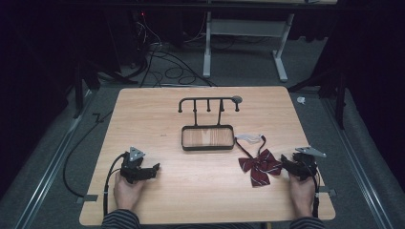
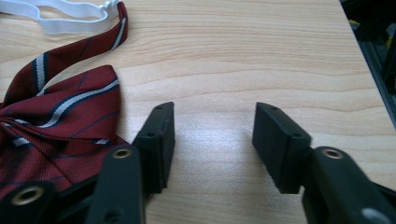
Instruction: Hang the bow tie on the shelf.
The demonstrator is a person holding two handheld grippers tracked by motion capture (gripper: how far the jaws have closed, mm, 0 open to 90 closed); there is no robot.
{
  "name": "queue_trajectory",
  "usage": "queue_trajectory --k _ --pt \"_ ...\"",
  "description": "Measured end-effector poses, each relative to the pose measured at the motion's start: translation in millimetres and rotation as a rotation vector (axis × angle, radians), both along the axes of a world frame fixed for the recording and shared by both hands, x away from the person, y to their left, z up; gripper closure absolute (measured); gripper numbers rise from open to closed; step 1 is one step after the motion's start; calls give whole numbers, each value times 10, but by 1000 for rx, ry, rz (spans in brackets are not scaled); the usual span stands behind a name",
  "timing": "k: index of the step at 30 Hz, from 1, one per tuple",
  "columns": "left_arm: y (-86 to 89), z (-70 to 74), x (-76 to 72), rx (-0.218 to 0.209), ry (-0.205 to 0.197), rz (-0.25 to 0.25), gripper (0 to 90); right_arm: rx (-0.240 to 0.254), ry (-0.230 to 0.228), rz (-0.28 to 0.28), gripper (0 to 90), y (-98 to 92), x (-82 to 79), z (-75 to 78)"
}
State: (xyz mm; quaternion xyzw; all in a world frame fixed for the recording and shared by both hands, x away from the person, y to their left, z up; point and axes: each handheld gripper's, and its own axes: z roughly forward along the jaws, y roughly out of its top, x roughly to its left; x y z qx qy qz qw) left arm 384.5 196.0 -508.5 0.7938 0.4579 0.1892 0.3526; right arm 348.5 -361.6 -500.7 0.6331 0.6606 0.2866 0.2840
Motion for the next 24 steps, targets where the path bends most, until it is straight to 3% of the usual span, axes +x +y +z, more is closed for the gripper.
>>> queue_trajectory --k 20,22,24 --pt "6 2 1 0 1 5 193 3 0 4 554 -13 -7 2" --pt "5 2 1 0 0 6 193 -3 -4 21 584 -6 -8 3" --pt "5 2 1 0 0 6 193 -3 -3 37 558 -10 -9 2"
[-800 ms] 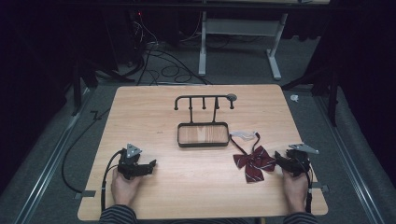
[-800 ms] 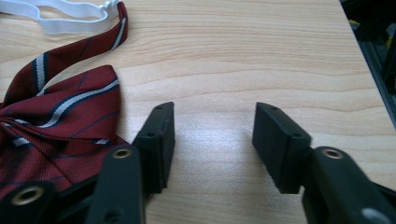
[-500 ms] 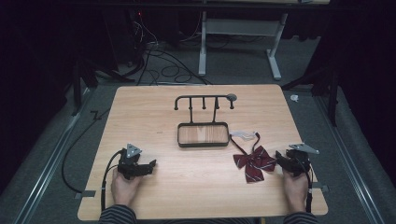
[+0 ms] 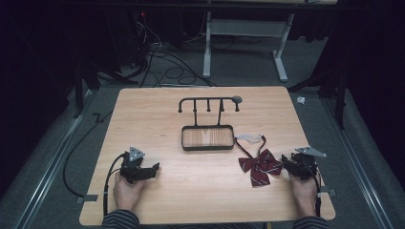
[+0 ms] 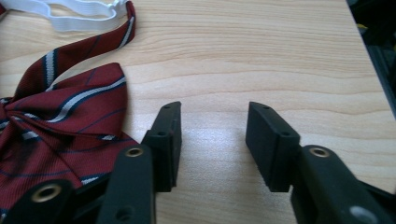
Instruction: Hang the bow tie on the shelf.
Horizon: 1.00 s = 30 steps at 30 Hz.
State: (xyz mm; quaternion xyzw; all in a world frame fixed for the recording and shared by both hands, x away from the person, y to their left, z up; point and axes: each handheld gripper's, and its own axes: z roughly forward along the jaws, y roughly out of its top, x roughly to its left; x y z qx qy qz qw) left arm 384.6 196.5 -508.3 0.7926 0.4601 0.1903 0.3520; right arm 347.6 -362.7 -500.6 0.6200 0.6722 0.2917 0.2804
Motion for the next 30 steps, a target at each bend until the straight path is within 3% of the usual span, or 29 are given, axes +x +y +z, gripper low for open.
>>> queue_trajectory --k 3,13,17,20,24,30 --pt "0 1 0 2 1 0 194 0 1 -7 524 0 4 -2" --pt "2 1 1 1 1 2 194 9 3 -18 530 1 5 2" --pt "1 1 0 2 1 2 194 23 -4 -13 536 16 -12 8" --pt "0 1 0 2 0 3 194 22 3 23 548 41 -13 11" --pt "7 1 0 -2 -3 14 207 94 33 27 559 1 -30 37" --pt "7 1 0 -1 -4 16 218 92 16 43 559 38 -44 122"
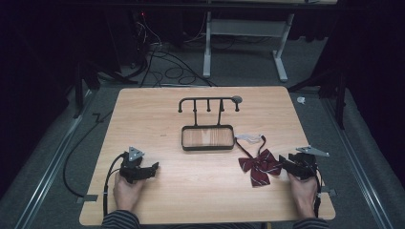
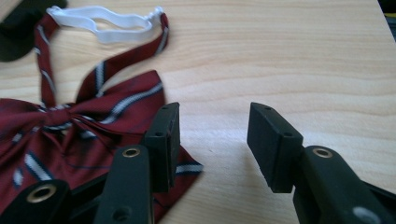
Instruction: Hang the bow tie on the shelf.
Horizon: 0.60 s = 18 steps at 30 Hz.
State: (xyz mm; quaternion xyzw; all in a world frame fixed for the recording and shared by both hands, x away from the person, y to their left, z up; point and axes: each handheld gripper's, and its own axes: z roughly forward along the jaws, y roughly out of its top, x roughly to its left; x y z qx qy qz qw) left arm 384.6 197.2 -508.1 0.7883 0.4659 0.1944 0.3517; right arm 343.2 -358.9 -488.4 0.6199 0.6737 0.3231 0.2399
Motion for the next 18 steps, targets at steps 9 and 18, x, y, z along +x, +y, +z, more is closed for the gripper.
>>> queue_trajectory --k 9,18 --pt "-1 1 0 2 1 -1 217 -17 -25 42 554 147 81 126" --pt "1 0 1 0 1 -2 217 -7 -28 56 562 239 222 229"
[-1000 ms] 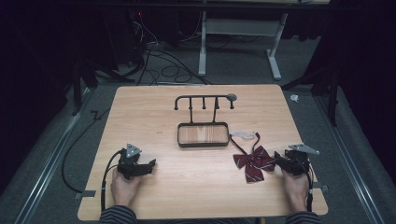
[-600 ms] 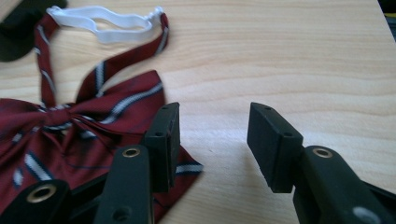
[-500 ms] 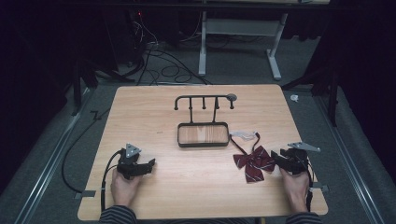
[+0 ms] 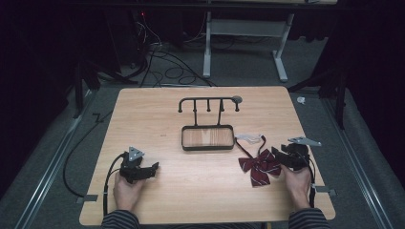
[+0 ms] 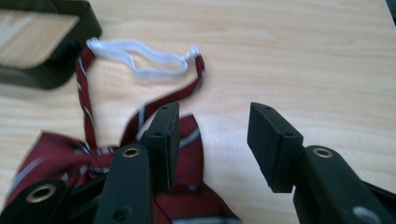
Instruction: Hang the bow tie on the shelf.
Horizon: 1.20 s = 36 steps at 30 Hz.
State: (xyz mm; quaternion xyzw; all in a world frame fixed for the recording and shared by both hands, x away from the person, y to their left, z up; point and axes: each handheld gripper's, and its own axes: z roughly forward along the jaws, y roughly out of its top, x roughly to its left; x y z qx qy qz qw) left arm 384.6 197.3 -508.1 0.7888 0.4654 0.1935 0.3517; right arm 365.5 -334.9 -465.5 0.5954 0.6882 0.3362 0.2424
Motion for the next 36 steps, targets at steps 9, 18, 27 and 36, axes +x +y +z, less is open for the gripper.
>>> queue_trajectory --k 9,18,27,36 --pt "0 0 0 1 0 0 217 -10 36 25 571 114 196 22" --pt "-1 0 -1 1 0 0 217 -10 79 12 578 189 421 24" --pt "-1 0 -1 1 0 0 217 -37 138 -12 643 249 597 -97" --pt "-1 0 -1 1 0 0 217 -52 174 -12 703 229 648 -173"
